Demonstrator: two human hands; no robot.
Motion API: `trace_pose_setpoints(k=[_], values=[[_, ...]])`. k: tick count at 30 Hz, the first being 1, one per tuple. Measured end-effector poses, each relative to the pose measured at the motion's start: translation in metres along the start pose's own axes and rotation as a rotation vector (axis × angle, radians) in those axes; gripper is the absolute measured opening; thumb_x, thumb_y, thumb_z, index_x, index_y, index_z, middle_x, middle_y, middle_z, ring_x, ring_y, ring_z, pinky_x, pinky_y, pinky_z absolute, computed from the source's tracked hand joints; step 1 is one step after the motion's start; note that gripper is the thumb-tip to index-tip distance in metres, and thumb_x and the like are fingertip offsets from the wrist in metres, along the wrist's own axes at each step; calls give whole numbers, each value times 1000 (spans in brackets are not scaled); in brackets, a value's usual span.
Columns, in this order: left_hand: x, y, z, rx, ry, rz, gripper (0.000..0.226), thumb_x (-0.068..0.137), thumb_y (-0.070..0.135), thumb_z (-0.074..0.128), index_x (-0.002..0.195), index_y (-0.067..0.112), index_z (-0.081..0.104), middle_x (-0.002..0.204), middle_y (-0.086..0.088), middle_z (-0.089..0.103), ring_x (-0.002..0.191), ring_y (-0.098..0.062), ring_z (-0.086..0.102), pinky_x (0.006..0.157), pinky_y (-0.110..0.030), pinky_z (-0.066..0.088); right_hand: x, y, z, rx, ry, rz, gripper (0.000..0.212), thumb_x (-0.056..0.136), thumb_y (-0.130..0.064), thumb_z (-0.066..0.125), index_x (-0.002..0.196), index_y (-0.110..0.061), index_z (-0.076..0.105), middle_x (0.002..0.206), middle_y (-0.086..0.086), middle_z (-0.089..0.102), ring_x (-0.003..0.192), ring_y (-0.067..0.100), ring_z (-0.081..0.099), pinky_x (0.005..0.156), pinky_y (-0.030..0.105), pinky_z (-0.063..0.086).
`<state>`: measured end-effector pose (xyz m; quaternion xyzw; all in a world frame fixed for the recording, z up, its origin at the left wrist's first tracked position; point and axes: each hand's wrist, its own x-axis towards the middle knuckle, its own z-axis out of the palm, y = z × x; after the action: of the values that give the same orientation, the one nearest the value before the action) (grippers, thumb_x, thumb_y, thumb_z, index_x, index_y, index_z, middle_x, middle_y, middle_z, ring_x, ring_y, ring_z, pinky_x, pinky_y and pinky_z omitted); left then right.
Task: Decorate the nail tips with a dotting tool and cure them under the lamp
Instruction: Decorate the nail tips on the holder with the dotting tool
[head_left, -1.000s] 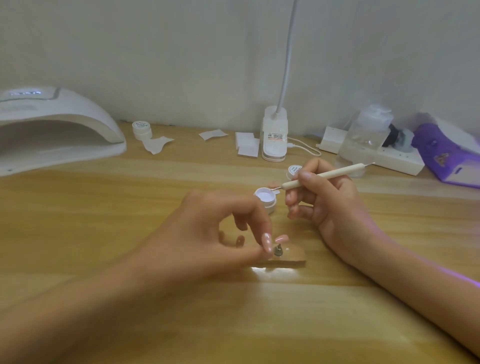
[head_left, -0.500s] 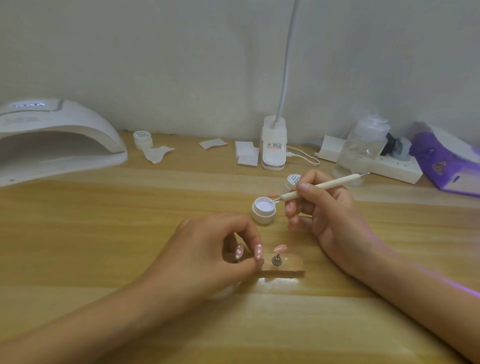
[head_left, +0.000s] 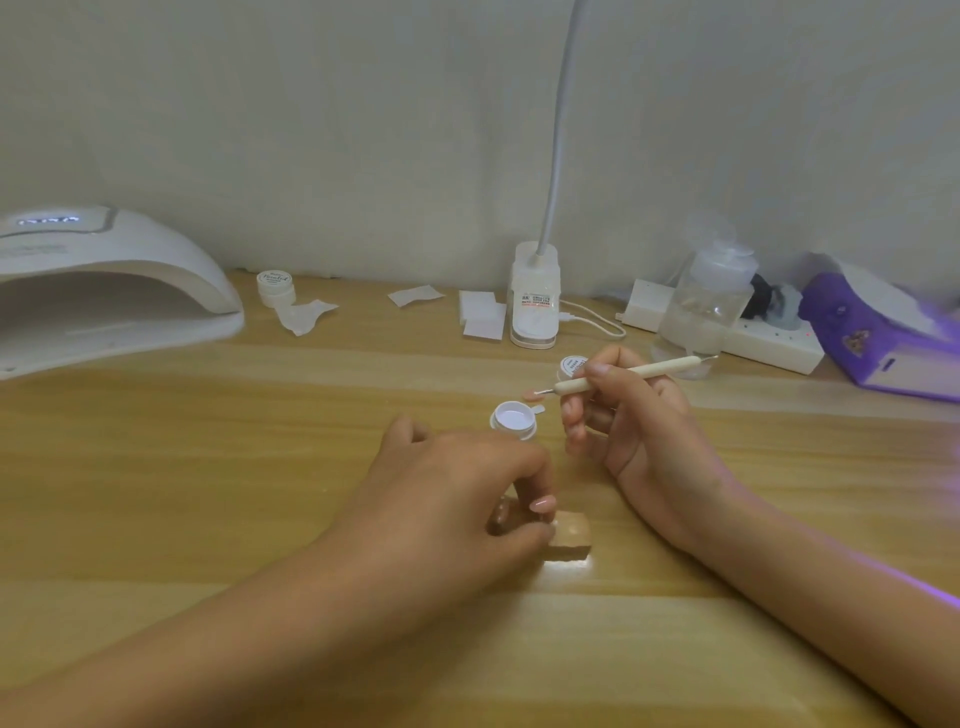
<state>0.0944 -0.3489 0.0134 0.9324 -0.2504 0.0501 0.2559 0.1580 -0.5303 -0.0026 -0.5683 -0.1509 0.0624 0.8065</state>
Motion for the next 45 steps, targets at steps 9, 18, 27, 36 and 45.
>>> trace_pose_setpoints(k=[9,18,27,36,45], values=[[-3,8,2,294,178,209,9,81,32,60,73,32,56,71,18,60,73,-6,58,74,-34,42,0,0,0,38,28,8,16,86,-21,57,72,-17,53,65,4,62,58,10,57,51,19,48],[23,-26,-33,-688,212,6,8,84,29,72,84,22,68,88,6,76,70,-8,67,67,-28,56,1,-2,0,-166,147,-143,21,84,-24,61,78,-10,47,54,0,52,46,9,44,45,20,41],[32,-57,-10,-864,232,-86,16,63,40,76,75,28,75,84,0,76,74,-19,65,63,-15,50,5,-1,2,-598,27,-229,22,95,-8,60,78,-8,46,55,0,49,51,12,42,49,22,38],[30,-63,-6,-702,216,-110,6,77,33,75,82,32,72,90,7,74,89,-10,68,82,-35,52,9,4,2,-649,-33,-198,21,95,-7,61,78,-11,50,57,-2,54,51,8,47,51,16,40],[29,-66,-4,-654,192,-65,8,82,15,75,81,21,72,88,12,72,86,-5,66,72,-14,50,10,5,2,-642,-62,-194,20,94,-4,61,78,-7,50,54,-5,55,49,1,48,53,9,38]])
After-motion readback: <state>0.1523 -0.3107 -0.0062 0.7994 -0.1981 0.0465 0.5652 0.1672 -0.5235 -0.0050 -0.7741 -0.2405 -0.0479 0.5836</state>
